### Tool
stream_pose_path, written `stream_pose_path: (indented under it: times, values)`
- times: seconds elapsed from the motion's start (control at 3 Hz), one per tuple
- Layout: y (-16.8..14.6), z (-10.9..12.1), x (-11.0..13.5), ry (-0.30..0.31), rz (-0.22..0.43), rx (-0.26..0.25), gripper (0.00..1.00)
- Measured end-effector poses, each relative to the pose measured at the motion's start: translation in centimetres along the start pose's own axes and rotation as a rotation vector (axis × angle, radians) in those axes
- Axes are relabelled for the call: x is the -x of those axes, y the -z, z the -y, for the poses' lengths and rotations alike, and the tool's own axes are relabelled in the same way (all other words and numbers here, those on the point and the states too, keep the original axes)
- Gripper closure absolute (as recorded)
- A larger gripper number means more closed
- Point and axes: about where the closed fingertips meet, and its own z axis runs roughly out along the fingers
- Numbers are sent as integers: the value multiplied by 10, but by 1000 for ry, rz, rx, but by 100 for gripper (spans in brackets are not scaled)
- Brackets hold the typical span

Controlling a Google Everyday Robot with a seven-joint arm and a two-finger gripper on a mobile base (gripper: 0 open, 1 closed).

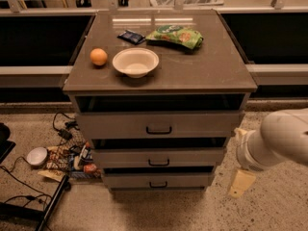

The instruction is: Open middle drawer

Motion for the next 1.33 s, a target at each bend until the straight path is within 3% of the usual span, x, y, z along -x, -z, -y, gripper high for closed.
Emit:
stream_pose_path:
  times: [0.67,1.33]
  values:
    - [-110,-18,21,92,19,66,0]
    - [-183,-8,39,133,24,100,0]
